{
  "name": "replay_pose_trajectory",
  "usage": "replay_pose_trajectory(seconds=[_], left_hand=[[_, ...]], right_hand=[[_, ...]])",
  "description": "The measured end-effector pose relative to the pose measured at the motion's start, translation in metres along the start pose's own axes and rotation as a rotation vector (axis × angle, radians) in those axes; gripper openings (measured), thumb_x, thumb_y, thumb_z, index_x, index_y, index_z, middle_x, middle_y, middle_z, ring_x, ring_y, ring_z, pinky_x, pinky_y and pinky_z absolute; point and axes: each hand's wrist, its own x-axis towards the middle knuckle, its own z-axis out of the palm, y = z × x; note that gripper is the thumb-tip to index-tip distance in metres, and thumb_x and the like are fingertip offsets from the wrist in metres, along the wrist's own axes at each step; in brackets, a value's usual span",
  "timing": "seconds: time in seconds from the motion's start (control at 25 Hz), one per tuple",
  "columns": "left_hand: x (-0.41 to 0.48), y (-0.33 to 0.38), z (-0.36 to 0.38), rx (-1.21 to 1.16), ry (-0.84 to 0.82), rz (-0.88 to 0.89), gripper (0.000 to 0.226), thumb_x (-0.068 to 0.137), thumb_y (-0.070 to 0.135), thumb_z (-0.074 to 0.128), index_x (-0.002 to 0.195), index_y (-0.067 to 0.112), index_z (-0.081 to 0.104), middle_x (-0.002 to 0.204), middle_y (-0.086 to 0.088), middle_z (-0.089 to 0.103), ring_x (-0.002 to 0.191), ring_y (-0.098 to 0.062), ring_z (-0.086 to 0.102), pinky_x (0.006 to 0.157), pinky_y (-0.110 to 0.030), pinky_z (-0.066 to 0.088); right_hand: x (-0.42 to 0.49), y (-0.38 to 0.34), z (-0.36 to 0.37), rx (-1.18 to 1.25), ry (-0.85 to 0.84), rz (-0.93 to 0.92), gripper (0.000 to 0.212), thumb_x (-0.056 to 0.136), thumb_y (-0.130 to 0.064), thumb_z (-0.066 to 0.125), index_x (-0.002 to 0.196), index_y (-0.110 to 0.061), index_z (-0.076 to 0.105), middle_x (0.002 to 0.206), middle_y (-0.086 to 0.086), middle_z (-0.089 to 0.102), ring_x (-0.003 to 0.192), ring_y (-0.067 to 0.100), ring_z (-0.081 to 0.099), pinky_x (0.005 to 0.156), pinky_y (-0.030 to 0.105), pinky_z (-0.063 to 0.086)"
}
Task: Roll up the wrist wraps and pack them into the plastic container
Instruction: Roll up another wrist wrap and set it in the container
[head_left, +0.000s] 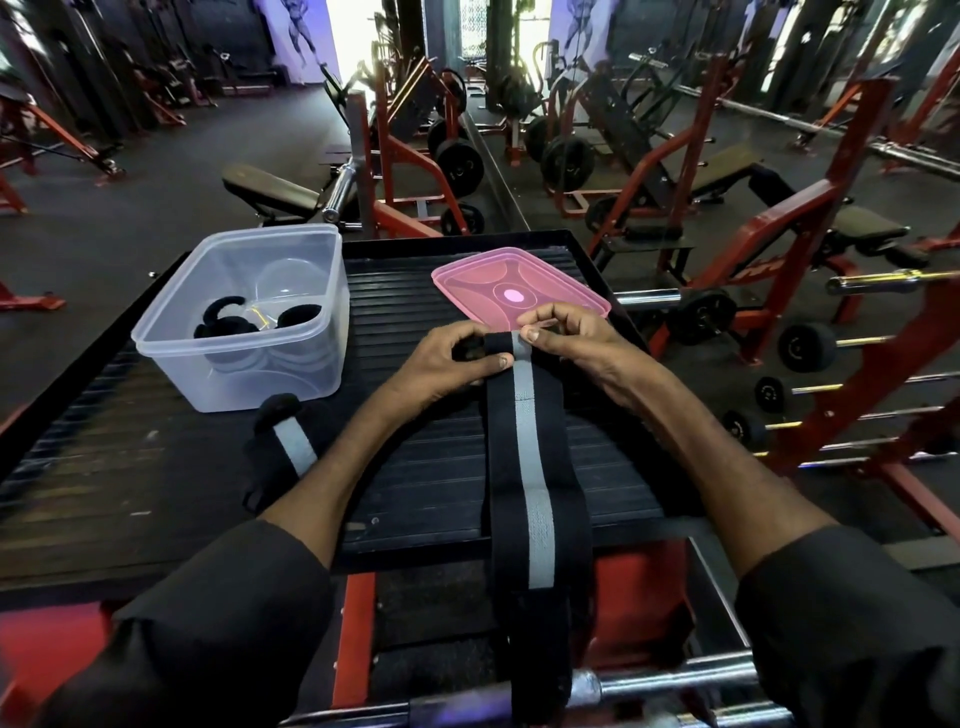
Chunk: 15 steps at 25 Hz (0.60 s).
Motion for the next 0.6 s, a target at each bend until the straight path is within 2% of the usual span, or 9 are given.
replay_pose_trajectory(seconds=[0.08,0.16,0.24,0.32,0.4,0.48,0.56,0.6], left_hand=[[0.000,0.001,-0.002,-0.127,-0.105,-0.117,0.024,0.093,0.020,0.072,0.115,0.012,0.068,0.106,-0.004,0.070,0.098,-0.014,0.066,0.086,-0.033,0.055],[-0.001,0.001,-0.004,-0.189,-0.131,-0.161,0.028,0.096,0.026,0.068,0.122,0.016,0.065,0.114,0.000,0.071,0.106,-0.010,0.068,0.089,-0.033,0.059],[-0.001,0.001,-0.002,-0.184,-0.113,-0.144,0.026,0.096,0.024,0.068,0.121,0.017,0.066,0.110,0.001,0.072,0.102,-0.009,0.068,0.086,-0.034,0.060],[-0.001,-0.001,0.000,-0.121,-0.077,-0.088,0.027,0.093,0.020,0.073,0.118,0.012,0.067,0.101,-0.001,0.070,0.094,-0.013,0.066,0.083,-0.037,0.058],[-0.003,0.002,0.003,-0.120,-0.051,-0.047,0.024,0.089,0.014,0.076,0.112,0.010,0.069,0.089,0.008,0.070,0.084,-0.009,0.063,0.074,-0.027,0.055],[-0.002,0.003,0.002,-0.130,-0.044,-0.047,0.022,0.087,0.010,0.078,0.108,0.015,0.070,0.084,0.013,0.071,0.081,-0.005,0.064,0.072,-0.022,0.055],[-0.001,0.004,0.001,-0.144,-0.030,-0.062,0.023,0.085,0.007,0.078,0.104,0.019,0.071,0.080,0.016,0.072,0.080,0.000,0.065,0.071,-0.019,0.056],[-0.001,0.005,-0.001,-0.145,-0.019,-0.068,0.024,0.085,0.006,0.078,0.104,0.018,0.071,0.079,0.017,0.072,0.078,0.003,0.066,0.069,-0.017,0.055]], right_hand=[[-0.001,-0.002,0.002,0.048,0.012,-0.067,0.016,0.091,-0.010,0.074,0.106,-0.011,0.067,0.091,-0.001,0.068,0.087,0.010,0.062,0.082,0.027,0.048],[-0.002,-0.003,0.003,0.055,0.010,-0.120,0.020,0.087,0.004,0.073,0.099,-0.010,0.065,0.091,-0.003,0.067,0.084,0.002,0.064,0.079,0.018,0.051],[-0.003,-0.004,0.003,0.011,-0.004,-0.106,0.027,0.081,0.012,0.074,0.094,-0.011,0.066,0.090,-0.004,0.068,0.083,0.002,0.066,0.078,0.018,0.052],[-0.002,-0.007,0.002,-0.002,-0.046,-0.015,0.032,0.080,0.013,0.073,0.097,-0.013,0.069,0.092,-0.006,0.071,0.085,0.004,0.066,0.074,0.021,0.051],[-0.002,-0.012,-0.001,0.130,-0.050,0.121,0.035,0.085,0.007,0.069,0.108,-0.020,0.069,0.099,-0.006,0.072,0.087,0.006,0.066,0.071,0.024,0.049],[-0.001,-0.013,-0.003,0.279,-0.016,0.203,0.029,0.092,-0.003,0.064,0.113,-0.022,0.066,0.104,-0.002,0.073,0.091,0.011,0.067,0.075,0.031,0.053],[0.000,-0.012,-0.003,0.152,-0.026,0.236,0.019,0.095,-0.020,0.066,0.114,-0.019,0.066,0.102,0.000,0.071,0.093,0.015,0.064,0.078,0.032,0.051],[0.000,-0.009,-0.003,0.019,-0.056,0.254,0.025,0.095,-0.033,0.067,0.115,-0.017,0.067,0.100,-0.001,0.069,0.092,0.015,0.061,0.079,0.031,0.048]])
